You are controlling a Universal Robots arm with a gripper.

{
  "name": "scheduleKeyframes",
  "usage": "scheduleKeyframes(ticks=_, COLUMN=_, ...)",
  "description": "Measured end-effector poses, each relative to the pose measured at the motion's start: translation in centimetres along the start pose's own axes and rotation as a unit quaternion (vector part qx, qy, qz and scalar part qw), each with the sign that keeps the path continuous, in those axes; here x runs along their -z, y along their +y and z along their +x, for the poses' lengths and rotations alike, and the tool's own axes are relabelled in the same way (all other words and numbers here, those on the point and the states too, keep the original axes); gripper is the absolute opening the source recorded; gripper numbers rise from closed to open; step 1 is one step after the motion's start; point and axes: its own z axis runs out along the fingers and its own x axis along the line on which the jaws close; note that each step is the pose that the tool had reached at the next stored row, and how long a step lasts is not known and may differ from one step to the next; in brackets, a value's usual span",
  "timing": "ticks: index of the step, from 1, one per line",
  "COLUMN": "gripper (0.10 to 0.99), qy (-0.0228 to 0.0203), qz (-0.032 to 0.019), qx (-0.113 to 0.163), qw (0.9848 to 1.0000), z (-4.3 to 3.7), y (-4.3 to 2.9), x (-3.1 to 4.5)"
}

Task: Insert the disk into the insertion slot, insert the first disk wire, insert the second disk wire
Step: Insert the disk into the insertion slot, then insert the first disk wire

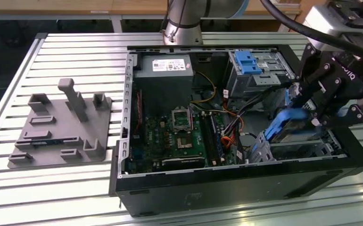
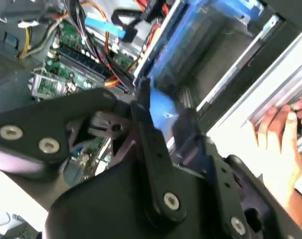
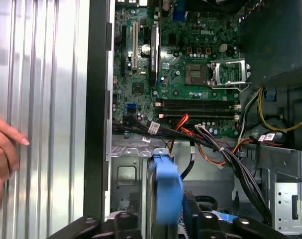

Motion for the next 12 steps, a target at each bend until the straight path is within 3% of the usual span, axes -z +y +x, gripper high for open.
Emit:
scheduleKeyframes(ticks=3, gripper=0.557, qy=-0.0002, qz=0.0000, qx=0.000, qw=1.0000, z=0.00, y=0.00, x=-0.02)
scheduleKeyframes(ticks=12, gripper=0.557, qy=-0.0002, qz=0.0000, qx=0.000, qw=1.0000, z=0.00, y=0.00, x=-0.04)
